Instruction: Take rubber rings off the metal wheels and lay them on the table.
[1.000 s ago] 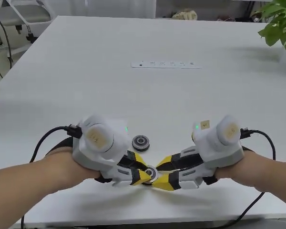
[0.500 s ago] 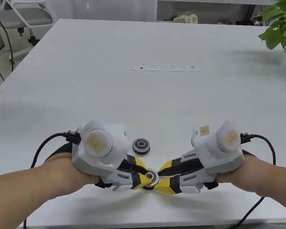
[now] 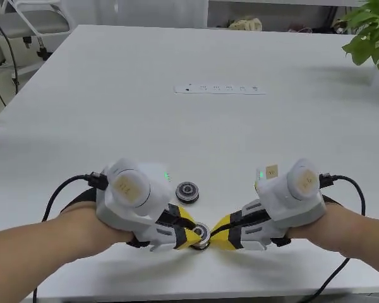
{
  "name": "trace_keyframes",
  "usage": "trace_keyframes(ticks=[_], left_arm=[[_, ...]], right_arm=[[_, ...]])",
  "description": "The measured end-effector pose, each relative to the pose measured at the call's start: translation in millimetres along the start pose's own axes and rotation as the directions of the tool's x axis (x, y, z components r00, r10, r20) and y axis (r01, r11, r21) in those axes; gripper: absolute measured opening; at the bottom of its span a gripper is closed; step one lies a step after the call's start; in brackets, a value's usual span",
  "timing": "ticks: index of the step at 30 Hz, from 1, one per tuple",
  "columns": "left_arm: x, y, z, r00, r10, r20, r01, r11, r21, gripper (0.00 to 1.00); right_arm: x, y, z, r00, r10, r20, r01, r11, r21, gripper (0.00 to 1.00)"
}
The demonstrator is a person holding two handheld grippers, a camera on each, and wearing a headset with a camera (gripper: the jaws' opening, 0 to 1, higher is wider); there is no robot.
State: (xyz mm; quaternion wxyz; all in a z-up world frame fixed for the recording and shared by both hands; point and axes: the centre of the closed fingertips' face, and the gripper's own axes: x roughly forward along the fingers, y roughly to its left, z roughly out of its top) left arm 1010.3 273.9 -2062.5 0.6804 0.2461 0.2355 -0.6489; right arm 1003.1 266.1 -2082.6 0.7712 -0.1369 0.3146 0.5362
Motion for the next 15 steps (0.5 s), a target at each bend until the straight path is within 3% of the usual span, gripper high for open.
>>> trace_keyframes(ticks=[15], left_arm=[[0.2, -0.4, -0.1, 0.9999, 0.012, -0.012, -0.012, 1.000, -0.005, 0.07]], right_arm=[[0.0, 0.0, -0.5, 1.0000, -0.009, -0.004, 0.009, 1.000, 0.030, 0.00]])
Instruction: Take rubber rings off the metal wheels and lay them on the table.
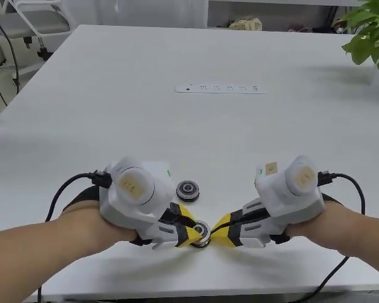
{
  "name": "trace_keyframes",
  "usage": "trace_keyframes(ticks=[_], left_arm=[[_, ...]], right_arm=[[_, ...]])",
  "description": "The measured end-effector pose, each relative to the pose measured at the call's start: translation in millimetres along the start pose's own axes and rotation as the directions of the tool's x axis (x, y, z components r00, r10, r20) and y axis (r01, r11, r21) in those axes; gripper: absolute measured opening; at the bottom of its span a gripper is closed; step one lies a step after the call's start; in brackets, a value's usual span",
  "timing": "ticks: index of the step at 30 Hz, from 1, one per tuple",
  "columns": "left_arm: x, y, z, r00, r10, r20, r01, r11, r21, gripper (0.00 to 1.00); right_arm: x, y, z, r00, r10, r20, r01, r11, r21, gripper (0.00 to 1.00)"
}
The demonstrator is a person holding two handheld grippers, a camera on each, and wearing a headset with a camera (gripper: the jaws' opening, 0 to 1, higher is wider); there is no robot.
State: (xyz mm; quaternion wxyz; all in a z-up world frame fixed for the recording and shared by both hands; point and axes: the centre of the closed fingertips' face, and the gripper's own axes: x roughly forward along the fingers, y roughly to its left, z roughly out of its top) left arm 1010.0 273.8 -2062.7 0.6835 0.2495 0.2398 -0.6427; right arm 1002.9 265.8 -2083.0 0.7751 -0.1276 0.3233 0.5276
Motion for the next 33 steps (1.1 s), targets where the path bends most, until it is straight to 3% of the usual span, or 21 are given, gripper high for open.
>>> trace_keyframes(ticks=[33], left_arm=[[-0.5, 0.1, -0.2, 0.9999, 0.007, 0.012, -0.008, 1.000, 0.004, 0.07]], right_arm=[[-6.9, -1.6, 5.6, 0.9981, 0.025, 0.056, -0.033, 0.989, 0.143, 0.00]])
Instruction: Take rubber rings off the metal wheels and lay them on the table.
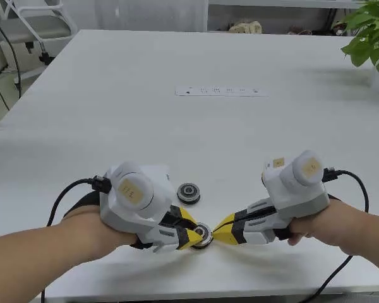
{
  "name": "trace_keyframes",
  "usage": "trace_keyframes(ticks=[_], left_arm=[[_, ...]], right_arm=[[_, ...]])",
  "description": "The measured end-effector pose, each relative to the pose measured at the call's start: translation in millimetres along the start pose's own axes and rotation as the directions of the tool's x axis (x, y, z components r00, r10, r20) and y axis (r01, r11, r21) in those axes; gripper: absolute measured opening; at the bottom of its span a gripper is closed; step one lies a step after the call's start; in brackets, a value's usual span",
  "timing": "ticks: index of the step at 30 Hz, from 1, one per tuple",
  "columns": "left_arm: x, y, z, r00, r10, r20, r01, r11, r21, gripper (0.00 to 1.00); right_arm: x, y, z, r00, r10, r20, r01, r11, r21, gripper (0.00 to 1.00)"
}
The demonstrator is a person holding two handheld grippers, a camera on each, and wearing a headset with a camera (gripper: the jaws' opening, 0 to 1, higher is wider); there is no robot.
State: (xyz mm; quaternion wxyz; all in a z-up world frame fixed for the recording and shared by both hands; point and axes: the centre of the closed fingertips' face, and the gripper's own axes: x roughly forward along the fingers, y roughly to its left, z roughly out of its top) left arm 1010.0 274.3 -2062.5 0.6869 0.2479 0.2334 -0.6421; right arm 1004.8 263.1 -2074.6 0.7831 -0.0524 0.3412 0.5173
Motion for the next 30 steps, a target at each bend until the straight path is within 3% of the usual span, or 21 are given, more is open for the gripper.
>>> trace_keyframes(ticks=[9, 30], left_arm=[[0.1, -0.4, 0.2, 1.0000, -0.002, 0.001, 0.002, 1.000, 0.004, 0.07], [0.5, -0.6, -0.1, 0.9999, 0.009, -0.013, -0.009, 1.000, 0.012, 0.07]], right_arm=[[-2.9, -2.0, 5.4, 0.9992, 0.005, 0.039, -0.008, 0.998, 0.068, 0.00], [-1.2, 3.0, 11.8, 0.9978, 0.006, 0.066, -0.011, 0.996, 0.085, 0.00]])
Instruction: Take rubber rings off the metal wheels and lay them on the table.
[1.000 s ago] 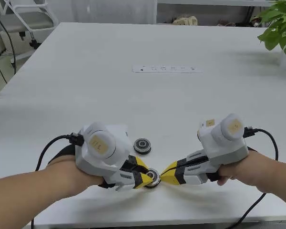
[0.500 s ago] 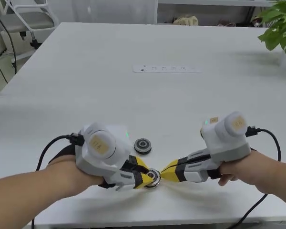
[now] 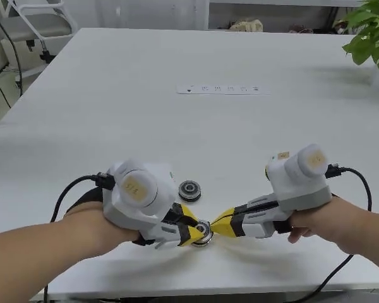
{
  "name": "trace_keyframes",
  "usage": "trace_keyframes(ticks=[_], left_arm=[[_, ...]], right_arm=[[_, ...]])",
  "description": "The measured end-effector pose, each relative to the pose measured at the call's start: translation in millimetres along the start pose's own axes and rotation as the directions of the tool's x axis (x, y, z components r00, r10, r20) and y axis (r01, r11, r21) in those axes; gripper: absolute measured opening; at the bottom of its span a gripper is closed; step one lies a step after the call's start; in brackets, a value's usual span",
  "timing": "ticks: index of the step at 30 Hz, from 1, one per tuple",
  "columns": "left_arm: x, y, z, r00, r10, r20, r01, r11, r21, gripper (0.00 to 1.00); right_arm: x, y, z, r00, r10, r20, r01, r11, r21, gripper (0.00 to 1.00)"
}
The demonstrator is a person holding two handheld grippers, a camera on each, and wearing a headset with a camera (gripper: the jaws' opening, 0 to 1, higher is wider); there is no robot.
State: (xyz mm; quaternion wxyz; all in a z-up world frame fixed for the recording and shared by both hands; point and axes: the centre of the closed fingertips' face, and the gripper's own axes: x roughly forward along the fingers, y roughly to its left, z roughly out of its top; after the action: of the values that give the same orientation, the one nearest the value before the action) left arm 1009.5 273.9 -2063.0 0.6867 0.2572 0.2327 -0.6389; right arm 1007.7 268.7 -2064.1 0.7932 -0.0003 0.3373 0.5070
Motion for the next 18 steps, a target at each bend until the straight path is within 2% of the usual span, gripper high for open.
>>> trace_keyframes(ticks=[9, 12, 18], left_arm=[[-0.5, 0.4, -0.3, 1.0000, 0.000, -0.002, 0.000, 1.000, 0.004, 0.06], [-0.5, 0.6, -0.3, 1.0000, 0.001, -0.002, -0.001, 1.000, 0.002, 0.06], [-0.4, 0.6, -0.3, 1.0000, 0.001, -0.002, -0.001, 1.000, 0.003, 0.06]], right_arm=[[4.4, 5.5, 2.8, 1.0000, 0.007, -0.003, -0.007, 0.999, -0.042, 0.00], [5.5, 7.1, 3.3, 0.9998, 0.001, -0.018, -0.003, 0.996, -0.085, 0.00], [6.4, 11.4, 6.5, 0.9998, 0.017, -0.005, -0.017, 0.995, -0.097, 0.00]])
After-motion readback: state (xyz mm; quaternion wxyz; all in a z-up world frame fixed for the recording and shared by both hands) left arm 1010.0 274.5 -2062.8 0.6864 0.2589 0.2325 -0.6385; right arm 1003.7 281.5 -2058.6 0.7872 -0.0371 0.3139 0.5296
